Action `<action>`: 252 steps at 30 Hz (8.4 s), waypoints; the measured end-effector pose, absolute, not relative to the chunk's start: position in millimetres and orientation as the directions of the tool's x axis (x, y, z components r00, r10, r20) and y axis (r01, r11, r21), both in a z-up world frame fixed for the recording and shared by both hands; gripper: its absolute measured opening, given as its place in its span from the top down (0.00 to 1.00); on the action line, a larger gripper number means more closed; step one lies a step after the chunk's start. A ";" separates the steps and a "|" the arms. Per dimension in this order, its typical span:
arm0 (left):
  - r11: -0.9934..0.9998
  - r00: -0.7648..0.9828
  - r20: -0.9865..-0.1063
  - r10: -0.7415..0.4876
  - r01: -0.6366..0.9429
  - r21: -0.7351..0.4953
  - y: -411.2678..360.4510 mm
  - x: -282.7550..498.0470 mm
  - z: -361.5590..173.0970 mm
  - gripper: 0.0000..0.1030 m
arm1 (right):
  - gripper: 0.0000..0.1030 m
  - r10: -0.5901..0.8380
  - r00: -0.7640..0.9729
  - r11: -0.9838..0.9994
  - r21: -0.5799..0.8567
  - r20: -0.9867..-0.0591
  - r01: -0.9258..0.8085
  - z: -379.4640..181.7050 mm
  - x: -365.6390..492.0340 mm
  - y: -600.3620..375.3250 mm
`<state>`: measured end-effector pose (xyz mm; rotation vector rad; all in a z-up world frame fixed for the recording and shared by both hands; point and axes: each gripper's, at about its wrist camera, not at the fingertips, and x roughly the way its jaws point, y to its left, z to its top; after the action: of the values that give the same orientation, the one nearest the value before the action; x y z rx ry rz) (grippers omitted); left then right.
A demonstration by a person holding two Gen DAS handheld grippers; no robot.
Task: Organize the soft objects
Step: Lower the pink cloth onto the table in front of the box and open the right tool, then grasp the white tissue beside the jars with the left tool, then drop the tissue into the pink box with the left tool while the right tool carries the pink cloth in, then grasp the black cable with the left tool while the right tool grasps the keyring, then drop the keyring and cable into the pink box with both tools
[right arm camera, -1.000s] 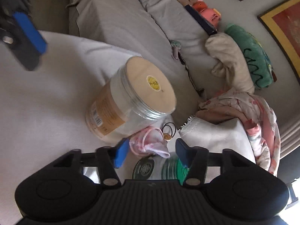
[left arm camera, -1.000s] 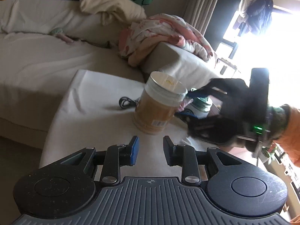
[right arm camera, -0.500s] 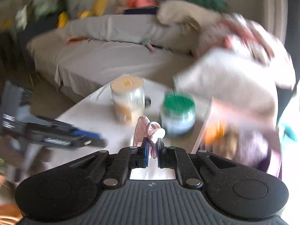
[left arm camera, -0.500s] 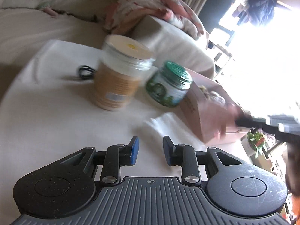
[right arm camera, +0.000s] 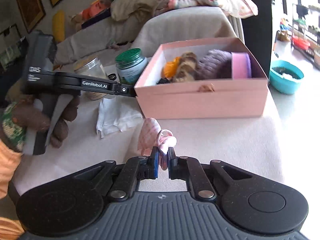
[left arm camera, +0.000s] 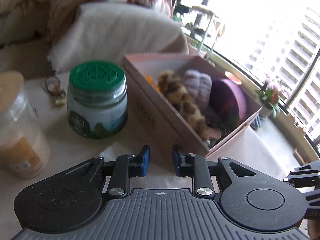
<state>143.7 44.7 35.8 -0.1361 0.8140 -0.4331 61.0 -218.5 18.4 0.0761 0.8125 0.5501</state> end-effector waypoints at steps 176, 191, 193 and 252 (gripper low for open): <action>0.878 0.639 -0.610 -0.468 0.418 -0.235 24.8 141.8 99.6 0.82 | 0.83 0.400 0.324 0.903 0.307 -0.857 -0.302 37.6 270.1 -173.4; 0.933 0.840 -0.531 -0.109 -0.098 -0.347 278.6 60.6 92.1 0.82 | 0.32 0.163 0.470 0.944 -0.002 -0.868 -0.330 117.5 228.7 -132.3; 0.923 0.830 -0.550 -0.093 -0.135 -0.361 298.0 60.3 79.9 0.82 | 0.32 0.170 0.505 0.941 -0.013 -0.846 -0.339 147.4 219.8 -120.6; 0.972 0.904 -0.366 -0.221 0.173 -0.161 271.2 135.3 158.7 0.89 | 0.84 0.488 0.419 0.811 0.221 -0.766 -0.542 224.4 283.0 35.8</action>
<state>135.3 271.2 158.7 -0.1265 0.3918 -0.2040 283.0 35.8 224.4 -0.0636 0.9380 0.6462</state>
